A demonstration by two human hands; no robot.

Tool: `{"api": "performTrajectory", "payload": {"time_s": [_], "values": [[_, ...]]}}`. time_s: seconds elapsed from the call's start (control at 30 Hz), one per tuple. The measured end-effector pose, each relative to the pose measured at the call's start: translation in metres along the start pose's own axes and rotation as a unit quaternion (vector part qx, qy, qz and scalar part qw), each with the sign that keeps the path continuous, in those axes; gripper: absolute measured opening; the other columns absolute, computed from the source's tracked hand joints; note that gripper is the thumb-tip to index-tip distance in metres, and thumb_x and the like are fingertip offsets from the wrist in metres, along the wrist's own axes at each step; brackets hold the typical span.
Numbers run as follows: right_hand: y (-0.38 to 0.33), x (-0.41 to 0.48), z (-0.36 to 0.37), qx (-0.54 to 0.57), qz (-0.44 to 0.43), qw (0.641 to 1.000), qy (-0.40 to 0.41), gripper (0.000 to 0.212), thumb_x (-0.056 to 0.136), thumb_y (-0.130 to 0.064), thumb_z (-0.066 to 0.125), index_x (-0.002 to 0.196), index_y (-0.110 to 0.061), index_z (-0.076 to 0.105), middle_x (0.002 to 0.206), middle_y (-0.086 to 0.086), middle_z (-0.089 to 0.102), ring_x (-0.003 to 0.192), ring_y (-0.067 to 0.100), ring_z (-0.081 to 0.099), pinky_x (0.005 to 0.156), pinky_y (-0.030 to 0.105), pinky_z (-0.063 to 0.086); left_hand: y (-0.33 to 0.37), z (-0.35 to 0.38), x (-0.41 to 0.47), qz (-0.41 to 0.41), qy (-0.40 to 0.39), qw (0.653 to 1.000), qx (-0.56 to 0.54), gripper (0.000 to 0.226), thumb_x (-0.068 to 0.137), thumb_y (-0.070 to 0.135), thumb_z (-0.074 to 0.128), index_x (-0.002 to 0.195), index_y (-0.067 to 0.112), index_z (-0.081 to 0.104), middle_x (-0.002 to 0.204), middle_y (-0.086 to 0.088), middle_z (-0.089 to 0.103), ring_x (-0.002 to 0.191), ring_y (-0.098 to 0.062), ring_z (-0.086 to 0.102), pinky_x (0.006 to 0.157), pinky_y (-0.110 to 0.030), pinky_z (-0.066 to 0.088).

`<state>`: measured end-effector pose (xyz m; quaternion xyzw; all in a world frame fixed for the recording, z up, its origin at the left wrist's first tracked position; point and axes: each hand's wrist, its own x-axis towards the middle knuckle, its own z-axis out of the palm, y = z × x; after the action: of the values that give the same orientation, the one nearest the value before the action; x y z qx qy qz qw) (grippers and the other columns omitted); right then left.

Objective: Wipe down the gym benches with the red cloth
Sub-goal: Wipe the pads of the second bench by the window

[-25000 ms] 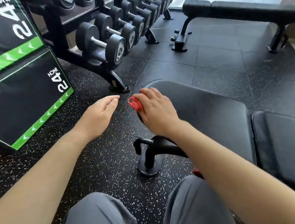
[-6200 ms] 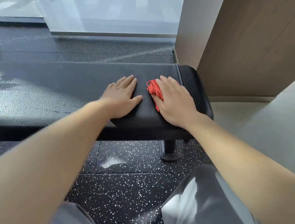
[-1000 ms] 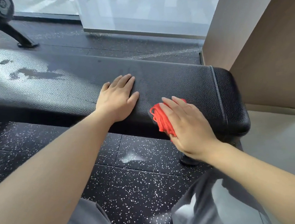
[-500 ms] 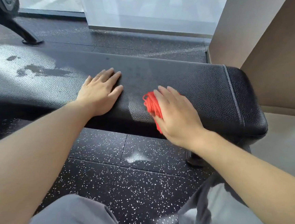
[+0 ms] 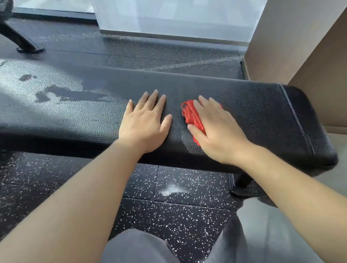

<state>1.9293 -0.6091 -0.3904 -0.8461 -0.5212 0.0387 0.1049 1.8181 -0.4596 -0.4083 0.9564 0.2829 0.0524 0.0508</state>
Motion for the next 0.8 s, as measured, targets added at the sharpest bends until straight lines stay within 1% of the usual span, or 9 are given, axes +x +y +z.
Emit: {"api": "performTrajectory", "payload": {"time_s": [0.07, 0.13, 0.2, 0.33, 0.5, 0.57, 0.73, 0.8], "values": [[0.000, -0.003, -0.001, 0.000, -0.003, 1.000, -0.006, 0.062, 0.096, -0.045, 0.034, 0.148, -0.015, 0.017, 0.157, 0.005, 0.012, 0.145, 0.026, 0.007, 0.115, 0.042, 0.015, -0.001, -0.002, 0.001, 0.015, -0.011, 1.000, 0.004, 0.061, 0.097, 0.046, 0.020, 0.151, 0.020, 0.008, 0.159, 0.004, 0.001, 0.146, -0.015, -0.001, 0.117, -0.046, 0.001], [0.003, 0.007, 0.000, -0.002, -0.009, 1.000, -0.007, 0.061, 0.096, -0.043, 0.035, 0.147, -0.014, 0.019, 0.157, 0.005, 0.014, 0.144, 0.026, 0.009, 0.115, 0.041, 0.015, -0.002, -0.005, 0.008, 0.052, -0.026, 0.998, 0.024, 0.061, 0.097, 0.044, 0.019, 0.151, 0.018, 0.006, 0.159, 0.005, -0.002, 0.146, -0.012, -0.002, 0.117, -0.045, -0.001], [0.010, 0.024, 0.003, -0.004, -0.013, 1.000, -0.005, 0.060, 0.097, -0.040, 0.036, 0.148, -0.014, 0.020, 0.157, 0.005, 0.014, 0.145, 0.025, 0.009, 0.117, 0.040, 0.014, -0.003, -0.006, 0.021, 0.078, -0.037, 0.996, 0.035, 0.061, 0.097, 0.045, 0.019, 0.151, 0.020, 0.006, 0.159, 0.006, -0.001, 0.146, -0.010, -0.001, 0.118, -0.043, -0.002], [0.022, 0.076, 0.004, -0.002, 0.000, 1.000, -0.001, 0.058, 0.098, -0.039, 0.034, 0.147, -0.012, 0.019, 0.157, 0.006, 0.015, 0.144, 0.025, 0.010, 0.117, 0.042, 0.012, -0.006, -0.002, 0.038, 0.031, -0.025, 0.999, -0.028, 0.058, 0.096, 0.050, 0.023, 0.150, 0.033, 0.010, 0.159, 0.010, 0.003, 0.145, -0.007, -0.001, 0.118, -0.041, -0.001], [0.028, 0.121, 0.001, -0.006, 0.006, 1.000, 0.001, 0.056, 0.097, -0.042, 0.033, 0.144, -0.011, 0.025, 0.151, 0.008, 0.026, 0.140, 0.027, 0.020, 0.113, 0.044, 0.021, -0.004, -0.002, 0.034, 0.024, -0.009, 0.999, -0.021, 0.058, 0.095, 0.052, 0.024, 0.149, 0.035, 0.012, 0.158, 0.011, 0.006, 0.145, -0.008, 0.001, 0.118, -0.041, 0.000], [0.027, 0.116, 0.001, -0.012, -0.003, 1.000, 0.009, 0.056, 0.097, -0.041, 0.033, 0.143, -0.011, 0.026, 0.149, 0.009, 0.028, 0.138, 0.028, 0.022, 0.113, 0.044, 0.022, -0.002, -0.001, 0.032, 0.011, -0.007, 1.000, -0.017, 0.058, 0.095, 0.053, 0.023, 0.149, 0.035, 0.012, 0.158, 0.010, 0.006, 0.146, -0.009, 0.001, 0.118, -0.042, -0.001], [0.024, 0.055, -0.002, -0.005, -0.037, 0.999, -0.007, 0.059, 0.097, -0.039, 0.035, 0.148, -0.014, 0.018, 0.156, 0.005, 0.016, 0.144, 0.025, 0.011, 0.115, 0.041, 0.014, -0.001, 0.000, 0.025, -0.038, -0.004, 0.999, -0.013, 0.064, 0.094, 0.055, 0.024, 0.150, 0.027, 0.011, 0.158, 0.010, 0.006, 0.146, -0.010, 0.002, 0.117, -0.043, 0.000], [0.024, 0.029, -0.003, -0.005, -0.062, 0.998, -0.006, 0.059, 0.097, -0.039, 0.038, 0.148, -0.015, 0.019, 0.156, 0.004, 0.016, 0.144, 0.024, 0.011, 0.114, 0.040, 0.016, 0.000, 0.000, 0.024, -0.043, 0.000, 0.999, -0.013, 0.064, 0.095, 0.055, 0.025, 0.150, 0.026, 0.012, 0.158, 0.011, 0.007, 0.146, -0.010, 0.002, 0.117, -0.042, 0.001]]}}
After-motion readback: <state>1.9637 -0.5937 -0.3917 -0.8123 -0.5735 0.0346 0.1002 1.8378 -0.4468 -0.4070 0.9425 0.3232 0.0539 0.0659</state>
